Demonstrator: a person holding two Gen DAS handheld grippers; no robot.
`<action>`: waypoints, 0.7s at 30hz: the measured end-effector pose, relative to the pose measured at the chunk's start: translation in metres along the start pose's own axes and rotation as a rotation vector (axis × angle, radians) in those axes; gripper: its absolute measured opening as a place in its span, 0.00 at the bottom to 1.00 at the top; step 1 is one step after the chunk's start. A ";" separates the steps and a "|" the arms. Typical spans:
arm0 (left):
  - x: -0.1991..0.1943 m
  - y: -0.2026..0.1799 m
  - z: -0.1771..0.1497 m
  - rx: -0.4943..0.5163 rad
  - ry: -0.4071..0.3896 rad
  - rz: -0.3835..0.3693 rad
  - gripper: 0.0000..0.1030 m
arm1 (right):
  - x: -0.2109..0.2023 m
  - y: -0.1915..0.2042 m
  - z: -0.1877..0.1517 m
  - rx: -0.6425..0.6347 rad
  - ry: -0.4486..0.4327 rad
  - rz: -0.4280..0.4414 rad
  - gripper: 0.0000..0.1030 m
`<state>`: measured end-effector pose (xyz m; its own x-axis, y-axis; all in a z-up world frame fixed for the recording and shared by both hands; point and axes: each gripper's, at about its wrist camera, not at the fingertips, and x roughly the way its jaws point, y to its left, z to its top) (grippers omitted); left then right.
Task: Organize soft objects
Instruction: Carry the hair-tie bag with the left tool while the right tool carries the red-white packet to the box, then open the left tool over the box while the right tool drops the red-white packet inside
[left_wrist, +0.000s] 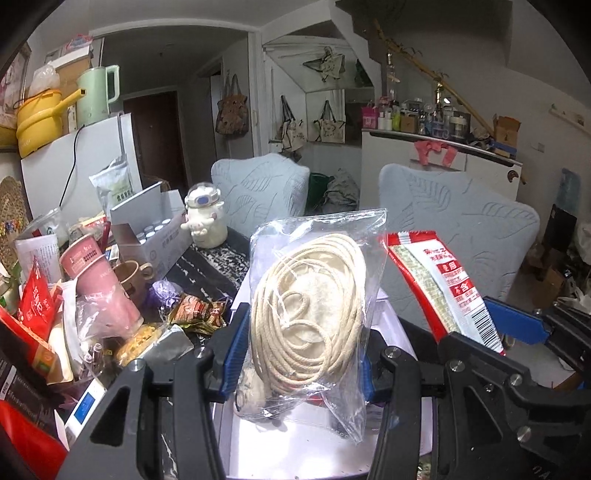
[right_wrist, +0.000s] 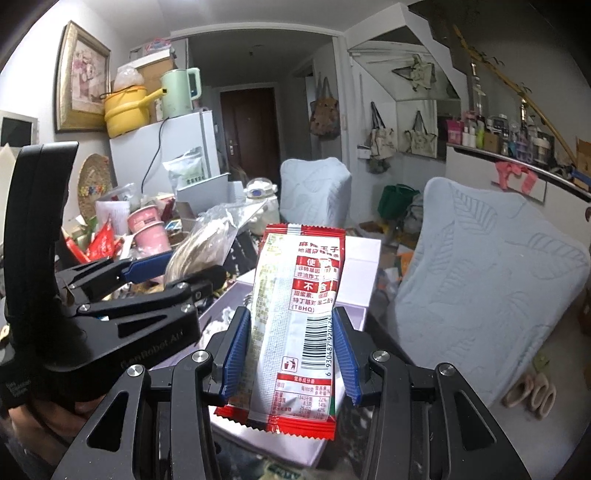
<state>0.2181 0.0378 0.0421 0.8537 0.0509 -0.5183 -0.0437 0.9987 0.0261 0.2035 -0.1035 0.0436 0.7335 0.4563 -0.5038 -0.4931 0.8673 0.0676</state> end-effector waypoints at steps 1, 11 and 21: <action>0.006 0.003 -0.001 -0.009 0.008 0.003 0.47 | 0.004 0.000 0.000 -0.001 0.003 0.000 0.43; 0.053 0.020 -0.014 -0.044 0.110 0.030 0.47 | 0.051 0.002 -0.010 -0.001 0.081 -0.001 0.43; 0.085 0.019 -0.031 -0.034 0.219 0.037 0.47 | 0.086 -0.006 -0.017 0.014 0.174 -0.016 0.43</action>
<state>0.2741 0.0611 -0.0279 0.7186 0.0821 -0.6905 -0.0930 0.9954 0.0217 0.2615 -0.0725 -0.0144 0.6486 0.4020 -0.6464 -0.4743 0.8776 0.0699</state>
